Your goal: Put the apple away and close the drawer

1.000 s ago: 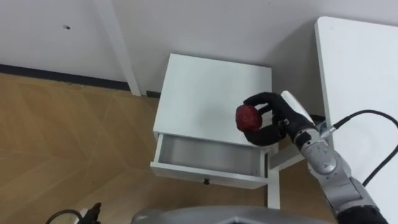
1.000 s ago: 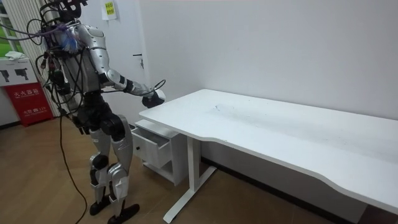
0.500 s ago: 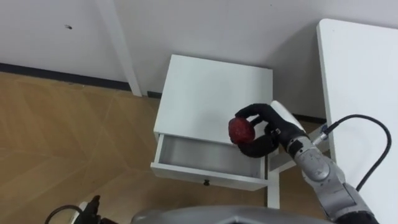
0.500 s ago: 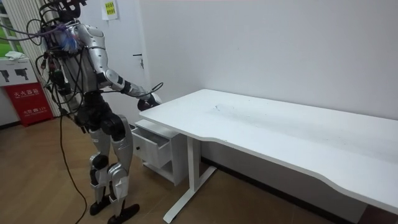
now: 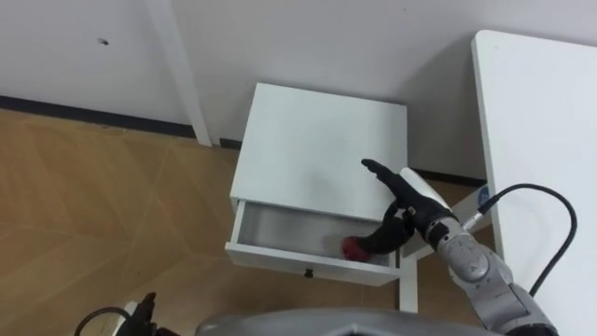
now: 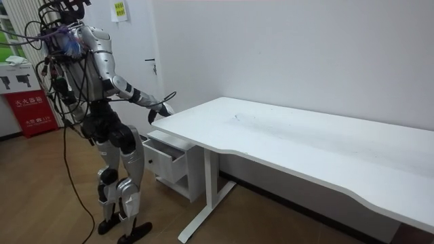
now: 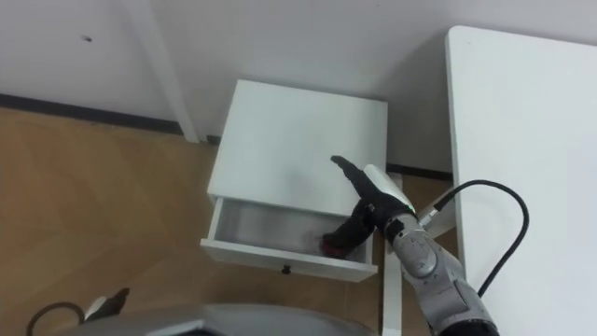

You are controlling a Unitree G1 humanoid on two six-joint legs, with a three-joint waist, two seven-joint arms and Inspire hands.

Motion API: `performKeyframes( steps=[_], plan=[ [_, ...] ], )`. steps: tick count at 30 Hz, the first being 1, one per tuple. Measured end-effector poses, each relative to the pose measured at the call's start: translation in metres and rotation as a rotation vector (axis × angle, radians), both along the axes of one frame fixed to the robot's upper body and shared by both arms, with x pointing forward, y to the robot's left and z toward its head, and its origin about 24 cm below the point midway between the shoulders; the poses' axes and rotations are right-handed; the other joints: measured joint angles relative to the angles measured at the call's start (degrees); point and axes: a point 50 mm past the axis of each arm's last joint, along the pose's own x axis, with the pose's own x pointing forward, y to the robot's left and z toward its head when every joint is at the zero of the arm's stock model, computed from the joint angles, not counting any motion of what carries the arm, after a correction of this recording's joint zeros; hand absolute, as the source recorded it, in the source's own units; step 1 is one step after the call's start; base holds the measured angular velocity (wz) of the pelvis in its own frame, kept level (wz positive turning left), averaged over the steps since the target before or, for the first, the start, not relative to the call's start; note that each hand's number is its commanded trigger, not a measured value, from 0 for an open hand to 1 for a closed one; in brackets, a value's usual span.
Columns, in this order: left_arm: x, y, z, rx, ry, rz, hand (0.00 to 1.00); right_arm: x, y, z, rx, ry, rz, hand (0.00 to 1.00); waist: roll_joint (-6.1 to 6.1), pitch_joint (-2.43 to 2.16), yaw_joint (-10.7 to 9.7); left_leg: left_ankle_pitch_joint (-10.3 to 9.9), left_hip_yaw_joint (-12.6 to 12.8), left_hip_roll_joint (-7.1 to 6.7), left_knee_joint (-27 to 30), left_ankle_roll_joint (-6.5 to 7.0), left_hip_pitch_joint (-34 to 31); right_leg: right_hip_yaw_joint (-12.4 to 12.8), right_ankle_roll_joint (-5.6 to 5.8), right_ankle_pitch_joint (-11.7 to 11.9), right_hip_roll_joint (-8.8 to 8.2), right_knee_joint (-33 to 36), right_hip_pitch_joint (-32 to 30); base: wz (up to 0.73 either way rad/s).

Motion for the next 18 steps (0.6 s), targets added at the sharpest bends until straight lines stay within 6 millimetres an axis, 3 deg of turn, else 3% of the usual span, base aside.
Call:
performKeyframes(
  steps=[8, 18],
  plan=[
    [0.0, -0.002, 0.0, -0.001, 0.006, -0.023, 0.0, 0.0, 0.0, -0.001, -0.002, 0.003, -0.001, 0.0, -0.03, 0.01, 0.0, 0.0, 0.0, -0.06, 0.0, 0.07, -0.2, -0.2, 0.0, 0.0, -0.08, 0.0, -0.1, 0.02],
    [-0.006, 0.002, 0.0, 0.012, 0.011, 0.005, 0.0, -0.021, -0.021, -0.024, 0.011, 0.116, -0.137, 0.0, 0.03, 0.08, -0.4, 0.1, 0.3, -0.08, 0.4, 0.11, -0.1, -0.3, 0.01, 0.0, -0.33, -0.2, 0.2, 0.01]
  ],
)
